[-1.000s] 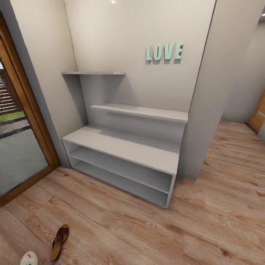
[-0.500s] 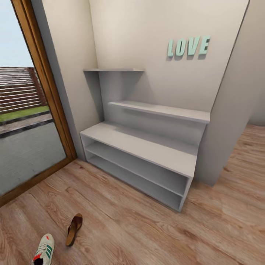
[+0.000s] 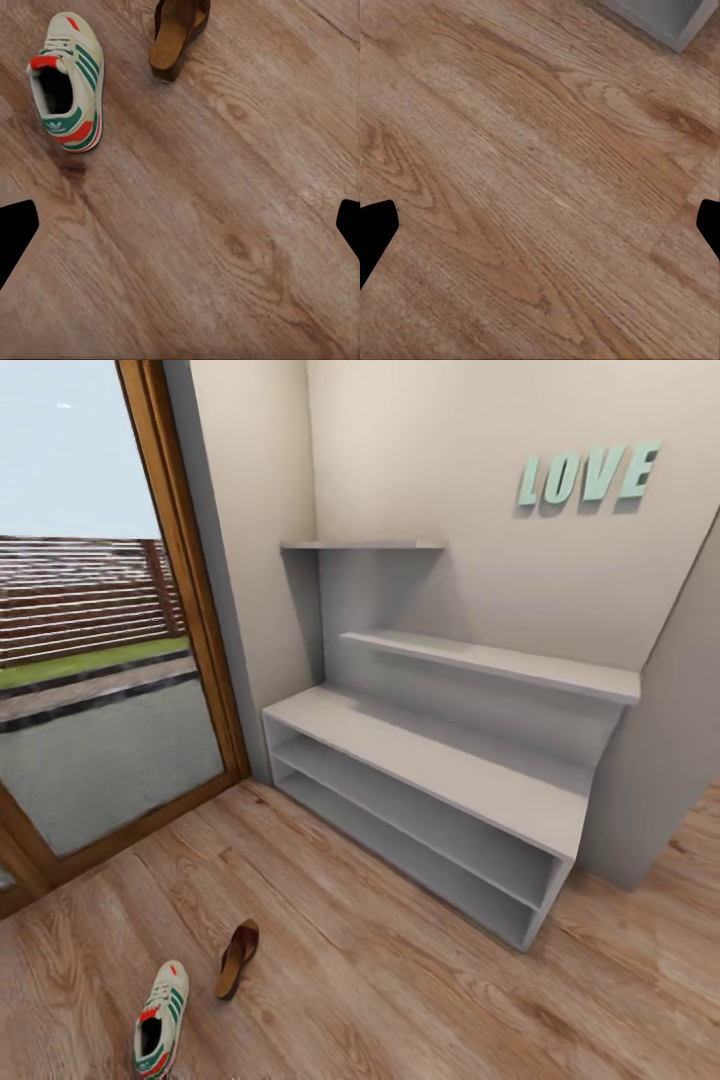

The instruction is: Pick up the two gym shoes and the two sandals from the corridor floor and place them onto the hallstand (shoe rack) in the corridor, making sure they are on the rack and not on the floor. Arrange them so the two gym shoes are next to each other and the two sandals are next to each other.

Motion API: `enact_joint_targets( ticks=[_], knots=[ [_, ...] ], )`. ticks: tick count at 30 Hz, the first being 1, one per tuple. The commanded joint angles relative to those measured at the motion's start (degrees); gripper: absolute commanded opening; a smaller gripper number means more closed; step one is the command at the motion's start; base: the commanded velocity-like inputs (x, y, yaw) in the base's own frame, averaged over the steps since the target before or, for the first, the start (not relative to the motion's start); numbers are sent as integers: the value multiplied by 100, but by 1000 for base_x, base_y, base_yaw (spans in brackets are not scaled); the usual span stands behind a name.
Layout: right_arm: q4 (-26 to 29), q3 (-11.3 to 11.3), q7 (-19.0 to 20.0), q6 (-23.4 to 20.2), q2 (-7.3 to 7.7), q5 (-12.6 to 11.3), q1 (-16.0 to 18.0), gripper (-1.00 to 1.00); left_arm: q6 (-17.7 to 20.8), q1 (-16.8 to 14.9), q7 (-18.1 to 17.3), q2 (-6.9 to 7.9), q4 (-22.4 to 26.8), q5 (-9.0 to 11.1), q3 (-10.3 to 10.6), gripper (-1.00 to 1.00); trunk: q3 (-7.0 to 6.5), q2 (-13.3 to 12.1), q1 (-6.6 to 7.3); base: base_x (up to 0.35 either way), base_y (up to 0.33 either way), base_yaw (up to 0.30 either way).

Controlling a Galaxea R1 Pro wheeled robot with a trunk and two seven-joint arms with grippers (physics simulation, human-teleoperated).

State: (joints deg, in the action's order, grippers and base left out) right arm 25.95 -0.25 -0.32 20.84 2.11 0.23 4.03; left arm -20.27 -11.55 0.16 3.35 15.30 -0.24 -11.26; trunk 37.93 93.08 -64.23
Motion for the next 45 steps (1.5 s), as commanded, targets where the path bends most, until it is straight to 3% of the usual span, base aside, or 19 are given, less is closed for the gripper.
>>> enact_joint_targets(
  ticks=[1, 45],
  knots=[
    [-2, -2, -3, 17, 0, 3, 1, 100, -20, -5, 2, -1, -8, -3, -8, 100, 9, 2, 1, 0, 0, 273],
    [-2, 14, -3, 17, 0, 12, 1, 100, -20, -5, 10, -1, -1, -3, -8, 100, 194, 2, 1, 0, 0, 272]
  ],
)
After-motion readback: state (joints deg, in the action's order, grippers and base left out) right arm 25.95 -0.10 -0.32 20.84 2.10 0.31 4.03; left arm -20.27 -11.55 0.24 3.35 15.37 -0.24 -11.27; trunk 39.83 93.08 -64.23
